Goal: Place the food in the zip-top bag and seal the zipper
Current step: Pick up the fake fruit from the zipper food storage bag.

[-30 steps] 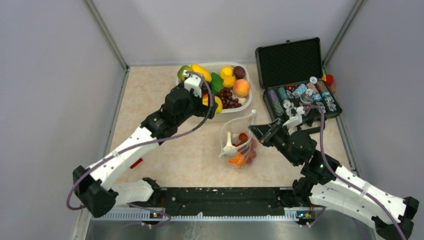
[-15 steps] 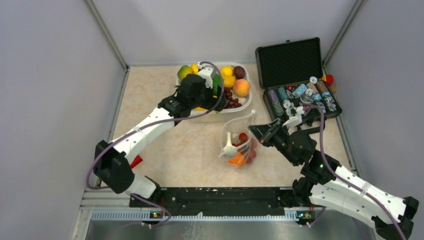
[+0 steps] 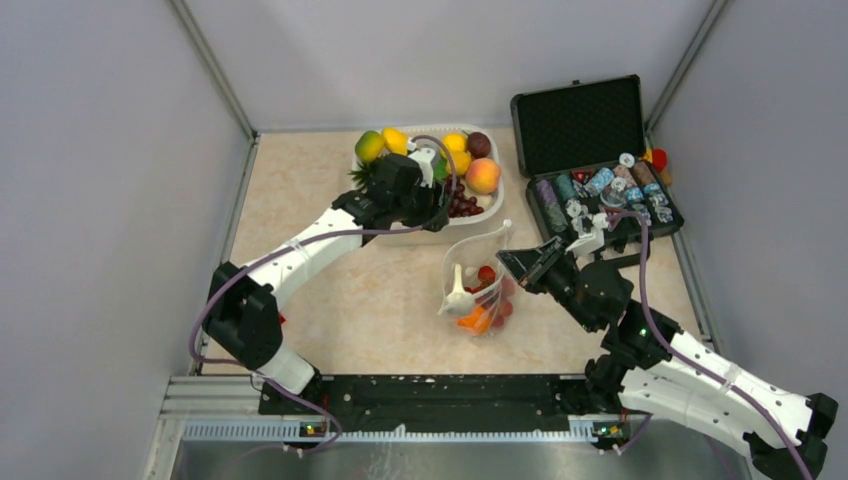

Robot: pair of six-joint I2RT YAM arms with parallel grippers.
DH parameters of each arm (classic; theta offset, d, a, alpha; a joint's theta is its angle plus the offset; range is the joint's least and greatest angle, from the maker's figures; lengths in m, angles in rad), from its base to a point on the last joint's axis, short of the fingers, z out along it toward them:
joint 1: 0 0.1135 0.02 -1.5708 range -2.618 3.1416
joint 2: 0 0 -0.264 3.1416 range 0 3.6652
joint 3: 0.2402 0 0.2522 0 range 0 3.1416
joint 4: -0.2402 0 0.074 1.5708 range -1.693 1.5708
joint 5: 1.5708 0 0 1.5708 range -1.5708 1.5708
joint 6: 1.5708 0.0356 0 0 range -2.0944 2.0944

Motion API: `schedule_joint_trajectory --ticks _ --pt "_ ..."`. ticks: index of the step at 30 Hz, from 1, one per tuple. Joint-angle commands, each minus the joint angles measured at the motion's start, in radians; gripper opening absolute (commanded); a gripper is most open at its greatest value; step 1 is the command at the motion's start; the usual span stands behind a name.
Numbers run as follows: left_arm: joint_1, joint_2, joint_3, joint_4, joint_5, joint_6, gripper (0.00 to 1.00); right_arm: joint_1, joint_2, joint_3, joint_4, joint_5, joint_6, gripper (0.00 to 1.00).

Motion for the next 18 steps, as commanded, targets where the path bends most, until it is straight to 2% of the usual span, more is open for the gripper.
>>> schedule_joint_trajectory --ticks 1,3,9,15,18 --pt "0.0 -0.016 0.022 0.012 0.023 0.005 0.53 0.005 -0.017 0.004 0.024 0.021 0.013 0.0" --pt "0.0 -0.024 0.017 0.014 0.031 0.012 0.44 0.004 -0.018 0.002 0.024 0.021 0.015 0.0" --pt "0.001 -0.068 -0.012 0.039 0.053 0.025 0.3 0.004 -0.02 -0.003 0.024 0.022 0.02 0.0" --pt "0.001 -0.141 -0.058 0.088 0.068 0.039 0.21 0.004 -0.02 -0.005 0.027 0.023 0.019 0.0" --pt "0.0 -0.19 -0.104 0.14 0.078 0.043 0.2 0.005 -0.019 -0.007 0.031 0.024 0.022 0.0"
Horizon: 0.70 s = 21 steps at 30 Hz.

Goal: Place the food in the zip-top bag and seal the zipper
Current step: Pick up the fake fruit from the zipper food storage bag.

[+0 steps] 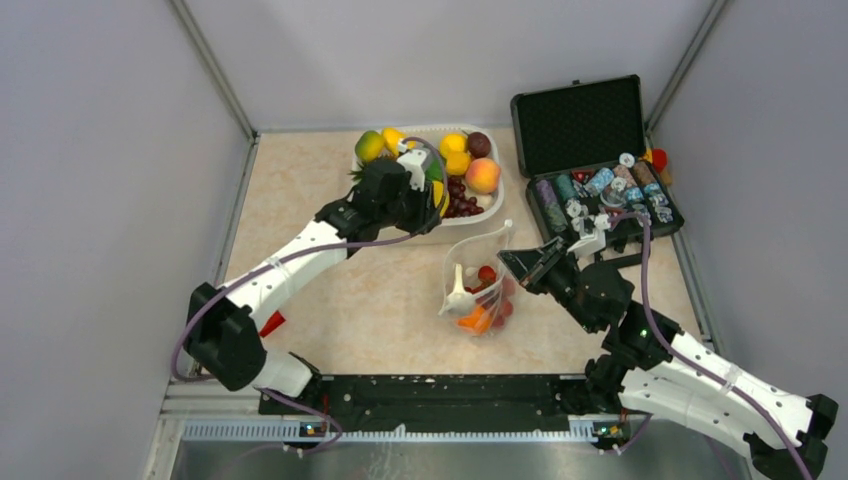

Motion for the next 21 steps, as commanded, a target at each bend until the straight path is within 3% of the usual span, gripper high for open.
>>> schedule_joint_trajectory --ticks 1,13,21 --pt "-0.002 -0.107 -0.057 0.131 0.033 0.02 0.19 0.005 -0.013 -0.006 0.039 0.013 0.007 0.0" --pt "0.005 -0.255 -0.2 0.193 -0.038 0.057 0.14 0.004 -0.002 -0.012 0.048 0.003 0.015 0.0" --pt "0.025 -0.354 -0.242 0.241 0.086 0.055 0.15 0.005 -0.001 -0.029 0.088 -0.008 0.016 0.0"
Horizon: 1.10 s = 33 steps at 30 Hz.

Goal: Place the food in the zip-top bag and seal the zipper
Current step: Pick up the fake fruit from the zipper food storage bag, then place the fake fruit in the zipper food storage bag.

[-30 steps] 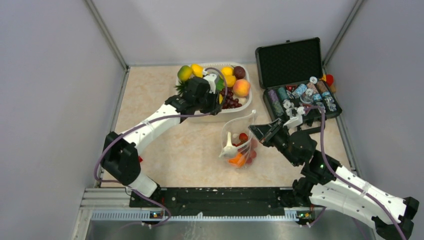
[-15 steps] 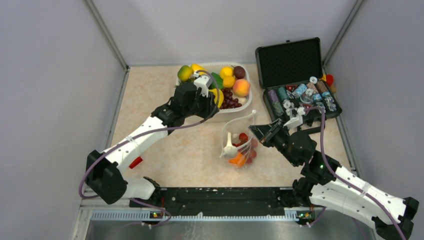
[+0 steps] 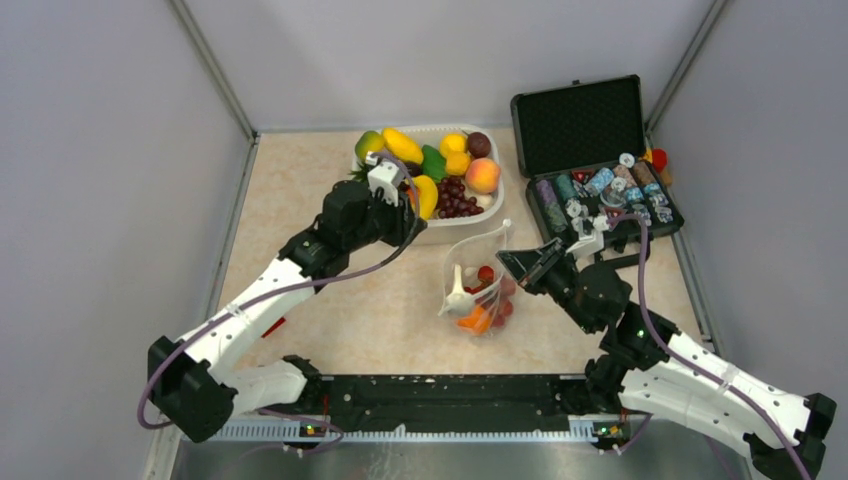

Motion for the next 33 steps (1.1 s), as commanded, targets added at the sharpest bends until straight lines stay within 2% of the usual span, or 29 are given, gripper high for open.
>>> schedule_joint_trajectory --ticks 1,11,15,20,24,33 --pt "0.008 -0.072 -0.011 0.1 0.067 0.023 0.15 0.005 0.0 -0.007 0.058 -0.012 0.007 0.0" --pt "0.009 -0.156 -0.042 0.074 0.044 0.043 0.15 0.004 0.069 0.006 0.092 0.033 0.02 0.0" --pt "0.009 -0.21 -0.046 0.043 0.024 0.059 0.15 0.004 0.168 0.01 0.221 0.002 0.004 0.0" --pt "0.01 -0.265 -0.046 0.002 0.031 0.078 0.15 0.004 0.317 0.084 0.275 -0.071 -0.019 0.0" --pt "0.009 -0.295 -0.044 -0.032 0.107 0.124 0.15 0.004 0.337 0.074 0.303 -0.094 -0.021 0.0" --pt "0.009 -0.263 0.035 -0.236 0.341 0.324 0.2 0.004 0.189 0.026 0.229 -0.052 -0.062 0.0"
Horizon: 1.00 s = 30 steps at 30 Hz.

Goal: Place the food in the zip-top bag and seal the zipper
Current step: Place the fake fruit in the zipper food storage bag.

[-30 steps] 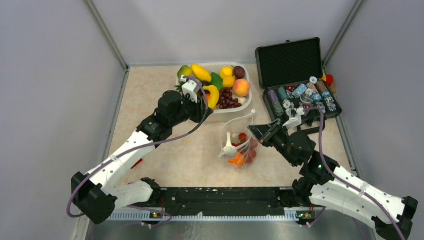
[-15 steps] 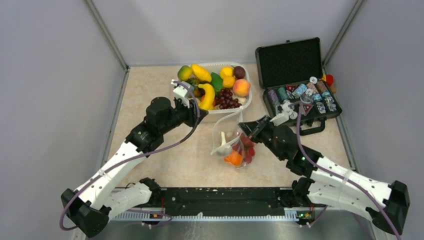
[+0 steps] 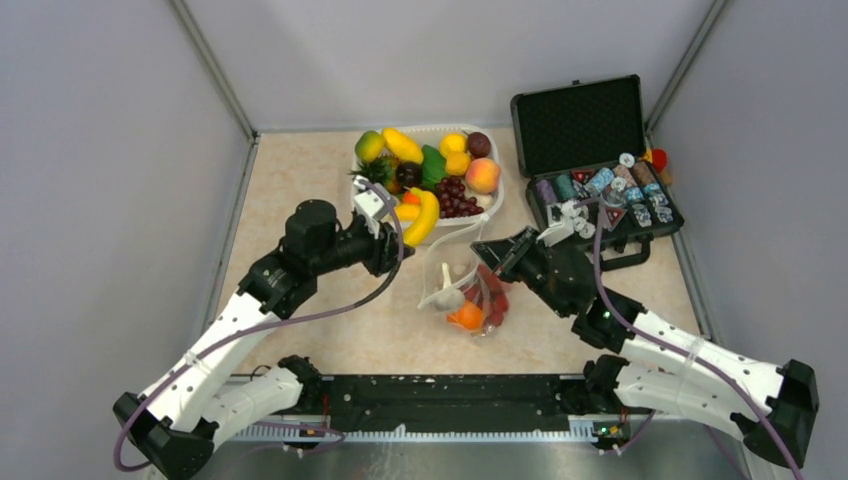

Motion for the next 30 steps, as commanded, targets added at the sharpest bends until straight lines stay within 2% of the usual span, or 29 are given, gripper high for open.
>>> schedule_joint_trajectory --ticks 1,3,7,11,16,19,24,30 --pt "0.001 0.013 0.072 -0.092 0.175 0.144 0.2 0.004 -0.078 -0.005 -0.008 0.022 -0.041 0.0" --pt "0.001 0.009 0.076 -0.114 0.266 0.214 0.19 0.005 -0.095 -0.005 -0.025 0.023 -0.049 0.0" --pt "0.0 -0.04 0.063 -0.148 0.332 0.343 0.18 0.004 -0.107 -0.009 -0.046 0.023 -0.052 0.0" --pt "-0.003 -0.123 0.023 -0.161 0.321 0.466 0.17 0.004 -0.111 -0.013 -0.057 0.022 -0.048 0.0" --pt "-0.045 -0.224 -0.081 -0.171 0.301 0.646 0.1 0.004 -0.119 -0.017 -0.053 0.031 -0.043 0.0" --pt "-0.078 -0.251 -0.104 -0.179 0.273 0.689 0.07 0.005 -0.125 -0.016 -0.056 0.036 -0.042 0.0" --pt "-0.119 -0.198 -0.066 -0.298 0.312 0.795 0.08 0.005 -0.13 -0.01 -0.056 0.035 -0.041 0.0" --pt "-0.181 -0.089 0.042 -0.453 0.225 0.906 0.08 0.005 -0.114 0.013 -0.067 0.012 -0.076 0.0"
